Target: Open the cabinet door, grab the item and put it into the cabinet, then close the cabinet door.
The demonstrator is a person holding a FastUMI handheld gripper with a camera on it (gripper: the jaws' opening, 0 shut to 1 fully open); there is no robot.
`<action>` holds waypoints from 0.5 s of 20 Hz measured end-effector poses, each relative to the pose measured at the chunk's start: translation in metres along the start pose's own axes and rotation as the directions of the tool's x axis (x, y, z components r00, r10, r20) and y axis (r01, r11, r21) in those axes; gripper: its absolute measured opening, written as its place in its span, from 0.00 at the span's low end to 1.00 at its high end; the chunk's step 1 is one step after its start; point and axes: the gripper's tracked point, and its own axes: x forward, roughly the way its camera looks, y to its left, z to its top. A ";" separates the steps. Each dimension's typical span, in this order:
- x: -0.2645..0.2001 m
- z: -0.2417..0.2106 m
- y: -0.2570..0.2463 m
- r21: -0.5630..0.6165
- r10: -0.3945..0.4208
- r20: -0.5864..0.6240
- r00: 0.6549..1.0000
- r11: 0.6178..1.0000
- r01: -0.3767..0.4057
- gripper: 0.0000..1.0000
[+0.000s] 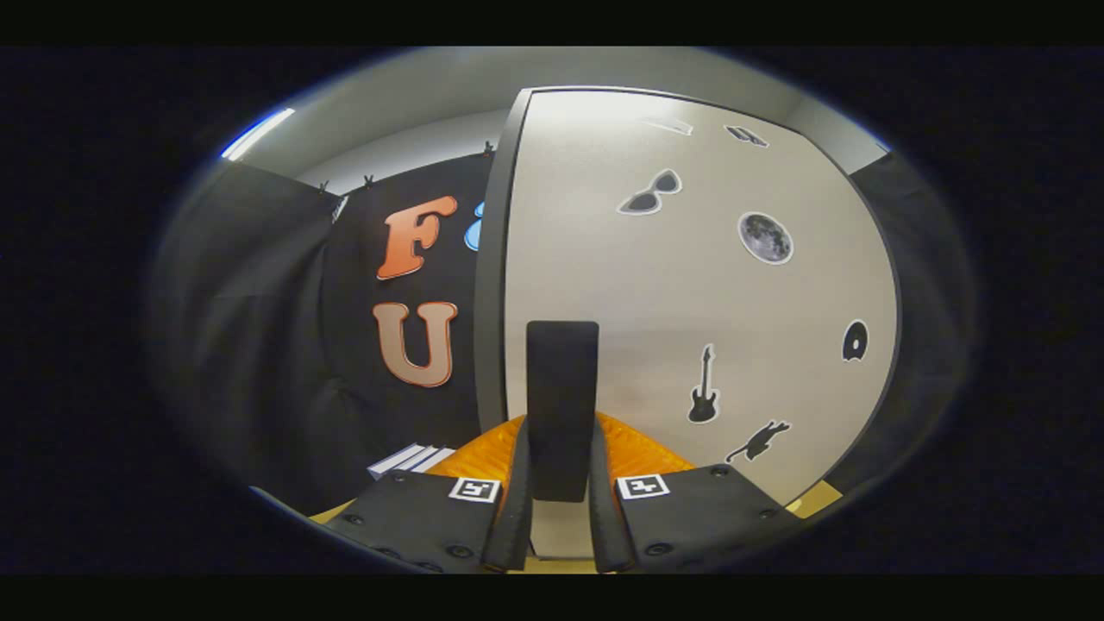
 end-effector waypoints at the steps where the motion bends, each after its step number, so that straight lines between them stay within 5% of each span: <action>1: -0.002 0.003 0.000 0.009 0.009 -0.002 1.000 1.000 -0.009 0.33; 6: -0.017 0.003 0.003 -0.011 0.048 0.010 0.999 0.999 -0.048 0.26; 10: -0.075 0.004 -0.005 0.034 0.095 0.037 0.995 0.995 -0.096 0.24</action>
